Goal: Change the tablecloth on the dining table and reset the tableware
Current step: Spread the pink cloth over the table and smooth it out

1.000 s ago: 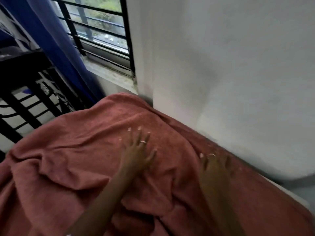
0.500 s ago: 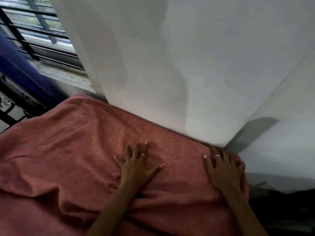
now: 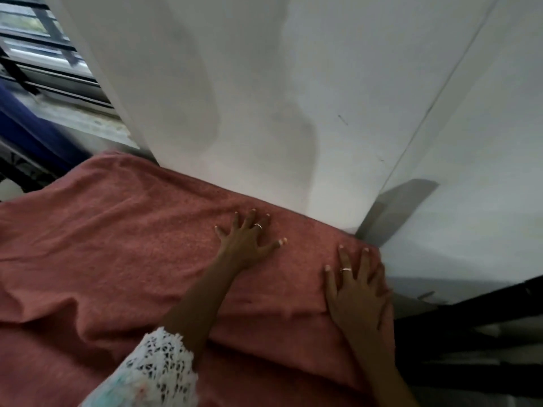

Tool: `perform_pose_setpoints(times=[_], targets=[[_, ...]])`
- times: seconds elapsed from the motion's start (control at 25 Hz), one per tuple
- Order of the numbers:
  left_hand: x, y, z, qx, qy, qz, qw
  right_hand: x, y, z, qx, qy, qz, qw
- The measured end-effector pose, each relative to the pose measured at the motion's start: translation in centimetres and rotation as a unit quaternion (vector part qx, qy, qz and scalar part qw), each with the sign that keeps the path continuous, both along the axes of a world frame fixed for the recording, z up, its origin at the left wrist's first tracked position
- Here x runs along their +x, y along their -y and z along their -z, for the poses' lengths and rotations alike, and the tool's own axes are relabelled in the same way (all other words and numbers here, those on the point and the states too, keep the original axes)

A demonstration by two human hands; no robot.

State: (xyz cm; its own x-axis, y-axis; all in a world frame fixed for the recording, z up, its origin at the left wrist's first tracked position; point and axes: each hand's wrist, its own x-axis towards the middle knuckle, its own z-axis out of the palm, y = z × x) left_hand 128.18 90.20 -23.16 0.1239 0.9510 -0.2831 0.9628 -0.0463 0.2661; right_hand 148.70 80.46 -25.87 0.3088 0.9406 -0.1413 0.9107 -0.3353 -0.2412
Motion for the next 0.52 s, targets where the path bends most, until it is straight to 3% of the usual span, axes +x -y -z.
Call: perform_pose_setpoints(times=[0.12,0.2,0.32,0.44,0.52], targets=[[-2.0,1.5,-1.4,0.149,0.076,-0.044,0.985,2.8,-1.6,-1.2,-0.069,0.0,0.054,0.996],[-4.9,2.1,-2.0,0.196,0.006,-0.072,0.978,0.3,-2.6,-2.4,-0.037,0.058,0.067,0.995],[-10.4,1.7,-2.7,0.153,-0.077,-0.146,0.974,-8.7,-5.9,-3.6,0.156,-0.012,-0.134,0.978],[-16.0,1.7,-2.7,0.099,-0.08,-0.242,0.962,-18.4,-9.8,-4.1,0.089,-0.072,-0.374,0.92],[-21.2,1.4,-1.6,0.074,-0.036,-0.339,0.937,-23.2,-12.7,-3.7,0.059,-0.054,-0.414,0.907]])
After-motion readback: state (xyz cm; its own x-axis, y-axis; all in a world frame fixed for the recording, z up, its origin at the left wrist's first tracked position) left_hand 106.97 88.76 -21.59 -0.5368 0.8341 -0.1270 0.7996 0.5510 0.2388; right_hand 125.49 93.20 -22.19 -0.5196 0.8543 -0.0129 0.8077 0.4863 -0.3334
